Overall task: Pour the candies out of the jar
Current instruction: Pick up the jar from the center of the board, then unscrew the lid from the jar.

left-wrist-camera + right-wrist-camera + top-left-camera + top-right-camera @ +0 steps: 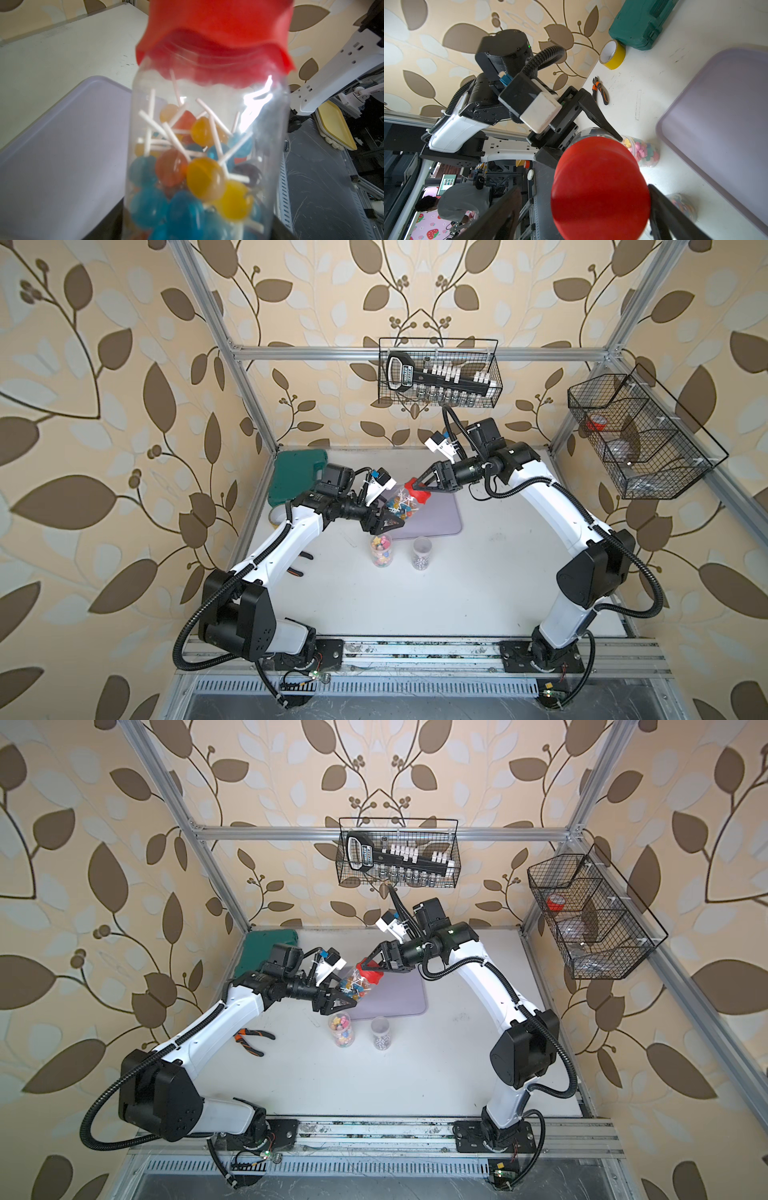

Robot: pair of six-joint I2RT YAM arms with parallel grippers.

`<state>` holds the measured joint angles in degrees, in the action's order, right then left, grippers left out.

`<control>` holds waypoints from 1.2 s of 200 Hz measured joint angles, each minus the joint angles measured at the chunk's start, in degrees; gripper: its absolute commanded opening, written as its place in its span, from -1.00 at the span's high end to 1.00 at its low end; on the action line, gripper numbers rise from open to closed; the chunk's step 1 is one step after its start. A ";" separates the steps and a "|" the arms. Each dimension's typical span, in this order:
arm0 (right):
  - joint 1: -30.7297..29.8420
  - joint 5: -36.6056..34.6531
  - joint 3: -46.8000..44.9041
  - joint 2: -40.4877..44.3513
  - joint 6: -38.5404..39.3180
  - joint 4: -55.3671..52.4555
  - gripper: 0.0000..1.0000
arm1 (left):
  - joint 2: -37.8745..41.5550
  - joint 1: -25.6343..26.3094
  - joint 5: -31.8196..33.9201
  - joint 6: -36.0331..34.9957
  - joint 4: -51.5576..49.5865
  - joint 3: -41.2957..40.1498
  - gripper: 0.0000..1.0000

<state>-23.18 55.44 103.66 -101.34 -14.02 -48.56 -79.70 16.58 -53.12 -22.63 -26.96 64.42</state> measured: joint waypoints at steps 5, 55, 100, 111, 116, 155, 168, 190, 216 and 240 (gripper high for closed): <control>0.09 -0.37 0.07 0.00 -0.28 -0.07 -0.84 | 0.00 0.02 0.37 0.00 0.00 0.00 -0.20; 1.27 -7.41 0.87 0.33 -4.33 0.13 -0.99 | 0.92 0.39 8.83 -0.52 1.14 -0.81 -0.19; 3.63 -7.13 0.98 0.11 -7.61 0.02 -0.97 | 4.57 2.01 19.56 -2.19 3.69 -3.87 -0.20; 3.85 -6.86 1.51 -0.44 -7.78 -0.26 -0.95 | 5.40 2.64 22.36 -2.78 4.72 -4.79 -0.22; 3.87 -6.75 1.75 -0.72 -7.80 -0.37 -0.94 | 5.70 2.86 23.52 -2.91 5.03 -5.11 -0.22; 3.80 -6.36 3.56 -3.04 -7.63 -2.43 -0.92 | 6.97 5.29 32.13 -4.83 7.17 -7.04 -0.23; 3.80 -6.32 3.56 -3.58 -7.58 -2.97 -0.92 | 7.15 5.81 34.07 -5.38 8.28 -7.65 -0.23; 3.65 -6.16 3.56 -4.44 -7.61 -3.56 -0.91 | 7.72 6.38 36.33 -5.92 9.27 -8.37 -0.23; 2.49 -5.40 3.63 -5.60 -7.65 -3.96 -0.90 | 8.57 6.99 38.23 -6.12 9.88 -8.52 -0.23; 0.92 -4.81 4.74 -7.65 -8.11 -4.17 -0.87 | 8.94 7.50 38.80 -6.25 10.58 -8.52 -0.23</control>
<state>-22.26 50.63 108.40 -108.99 -22.13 -52.73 -70.76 24.08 -14.33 -28.88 -16.38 55.90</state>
